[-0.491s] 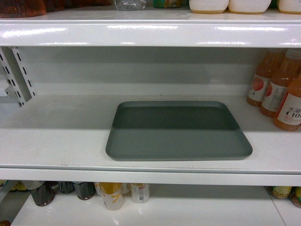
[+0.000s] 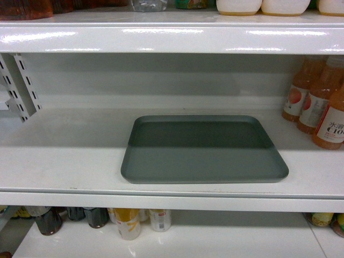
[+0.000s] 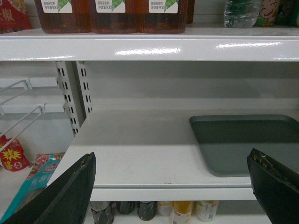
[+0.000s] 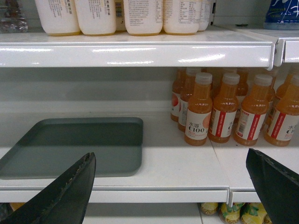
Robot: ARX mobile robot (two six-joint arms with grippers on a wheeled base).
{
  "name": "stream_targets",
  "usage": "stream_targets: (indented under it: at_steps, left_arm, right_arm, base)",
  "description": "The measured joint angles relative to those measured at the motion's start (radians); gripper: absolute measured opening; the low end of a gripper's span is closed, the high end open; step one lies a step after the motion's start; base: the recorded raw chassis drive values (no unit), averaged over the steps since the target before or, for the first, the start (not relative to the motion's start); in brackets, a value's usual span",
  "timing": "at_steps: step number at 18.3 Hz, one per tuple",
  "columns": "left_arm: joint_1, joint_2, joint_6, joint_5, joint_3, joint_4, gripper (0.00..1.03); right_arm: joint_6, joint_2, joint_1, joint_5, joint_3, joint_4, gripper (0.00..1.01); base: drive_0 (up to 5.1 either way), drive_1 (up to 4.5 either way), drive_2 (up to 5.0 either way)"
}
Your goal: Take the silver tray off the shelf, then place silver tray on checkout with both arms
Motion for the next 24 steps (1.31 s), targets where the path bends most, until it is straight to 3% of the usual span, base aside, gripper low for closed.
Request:
stream_targets:
  at_steps: [24]
  left_arm:
    - [0.000, 0.000, 0.000, 0.000, 0.000, 0.000, 0.98]
  right_arm:
    - [0.000, 0.000, 0.000, 0.000, 0.000, 0.000, 0.98]
  base:
    - [0.0, 0.00, 0.0]
